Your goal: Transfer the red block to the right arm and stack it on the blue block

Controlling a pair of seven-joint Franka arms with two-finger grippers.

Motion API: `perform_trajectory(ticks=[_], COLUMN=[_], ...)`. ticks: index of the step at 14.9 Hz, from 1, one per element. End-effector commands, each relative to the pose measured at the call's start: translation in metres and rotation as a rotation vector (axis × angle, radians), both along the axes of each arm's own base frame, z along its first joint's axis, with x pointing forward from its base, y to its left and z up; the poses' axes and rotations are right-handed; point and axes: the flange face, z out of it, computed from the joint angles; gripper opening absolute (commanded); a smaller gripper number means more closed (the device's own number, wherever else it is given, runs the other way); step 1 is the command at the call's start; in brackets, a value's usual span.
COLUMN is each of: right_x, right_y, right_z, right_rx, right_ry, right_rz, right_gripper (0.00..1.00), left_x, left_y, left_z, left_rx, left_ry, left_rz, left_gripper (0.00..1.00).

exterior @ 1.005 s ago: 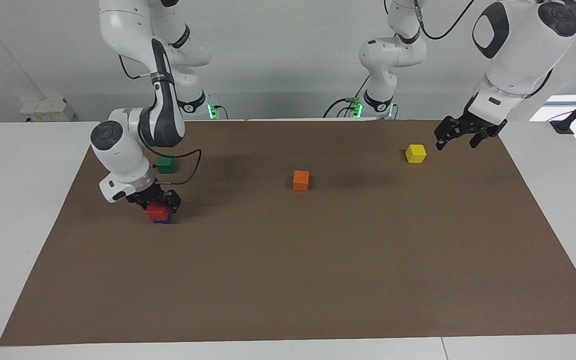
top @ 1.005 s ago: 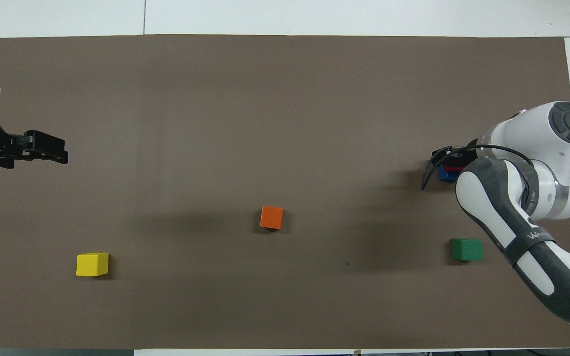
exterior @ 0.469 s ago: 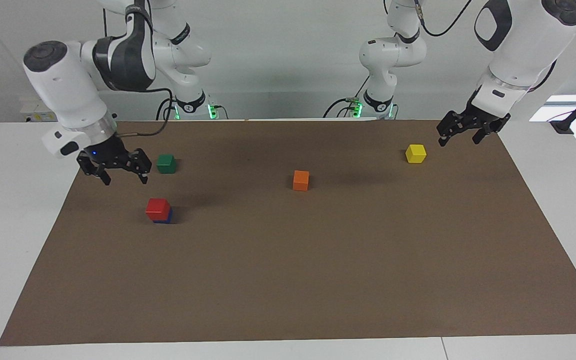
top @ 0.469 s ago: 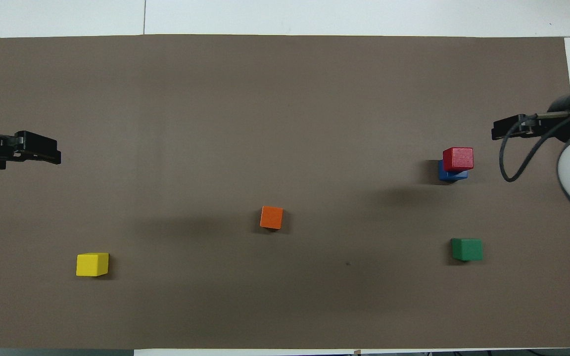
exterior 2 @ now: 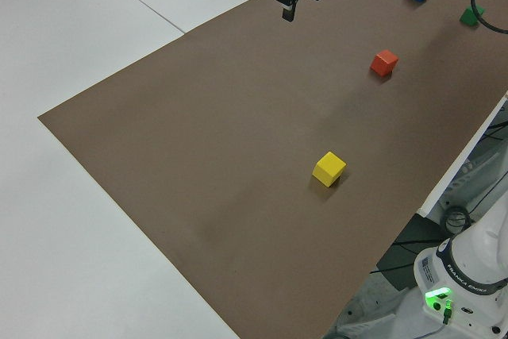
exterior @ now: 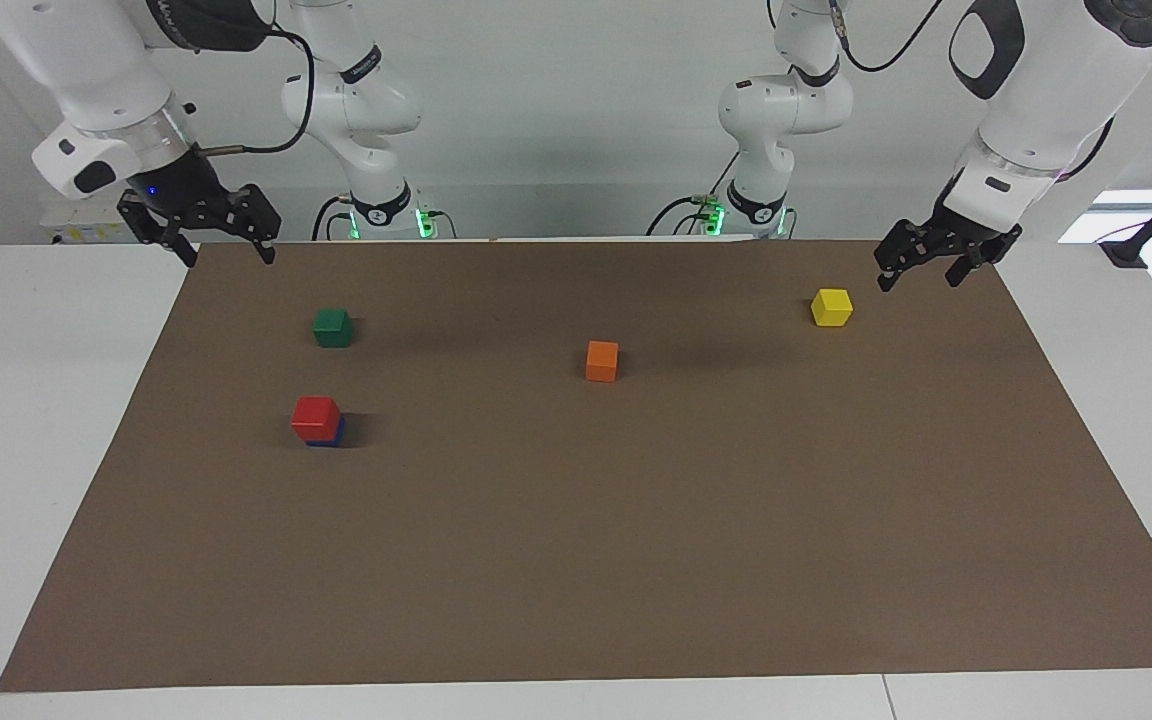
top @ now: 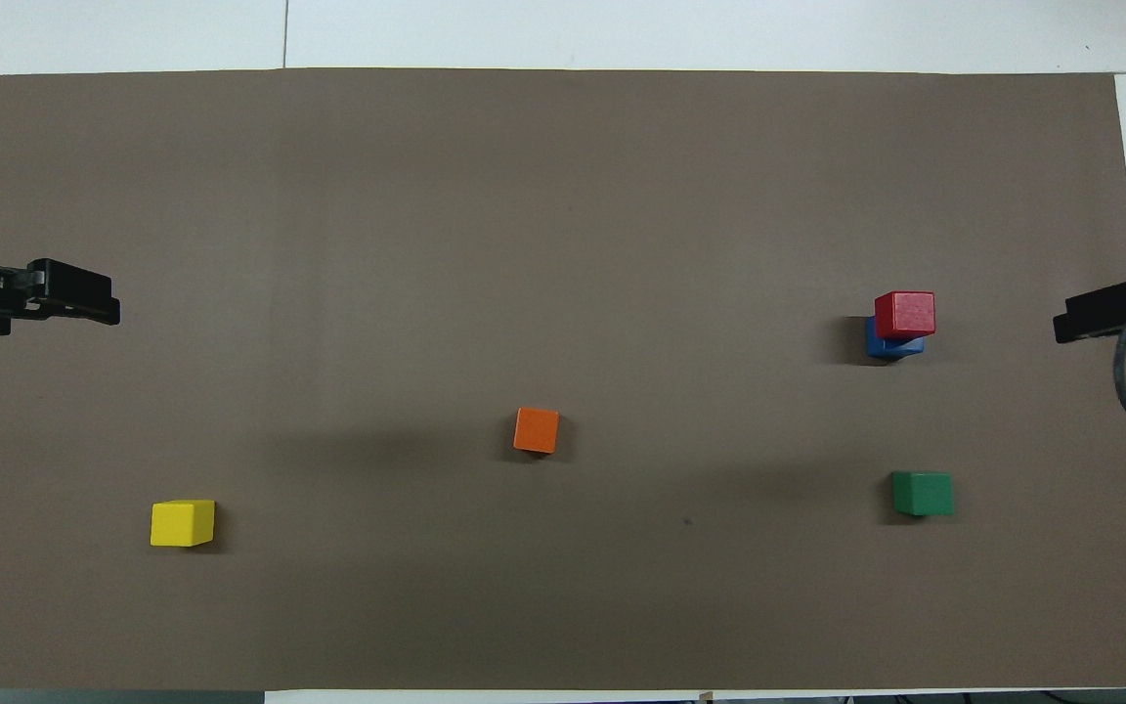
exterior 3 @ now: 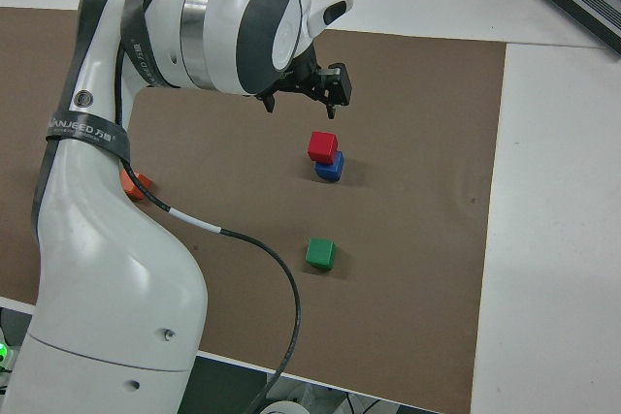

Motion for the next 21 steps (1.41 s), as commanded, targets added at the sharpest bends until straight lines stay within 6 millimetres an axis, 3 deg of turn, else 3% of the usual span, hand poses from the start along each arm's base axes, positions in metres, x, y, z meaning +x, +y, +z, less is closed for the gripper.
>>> perform_trajectory(ticks=[1, 7, 12, 21], right_x=[-0.015, -0.016, -0.019, -0.017], right_y=[-0.008, -0.037, -0.031, -0.028], right_z=[0.014, 0.02, 0.023, 0.004], right_rx=[-0.004, 0.01, 0.004, -0.073], right_ry=[-0.014, 0.008, 0.013, 0.037], right_rz=[0.001, -0.039, -0.025, -0.002], right_gripper=[1.0, 1.0, 1.0, 1.0], left_x=[-0.005, -0.005, -0.005, -0.005], left_y=[0.003, 0.003, 0.002, 0.003], left_z=[0.003, 0.003, 0.003, 0.003], left_rx=[-0.014, -0.014, -0.014, -0.014], left_ry=[0.002, 0.002, 0.002, 0.002], left_rz=[0.0, 0.0, -0.001, 0.0], left_gripper=[1.0, 1.0, 1.0, 1.0])
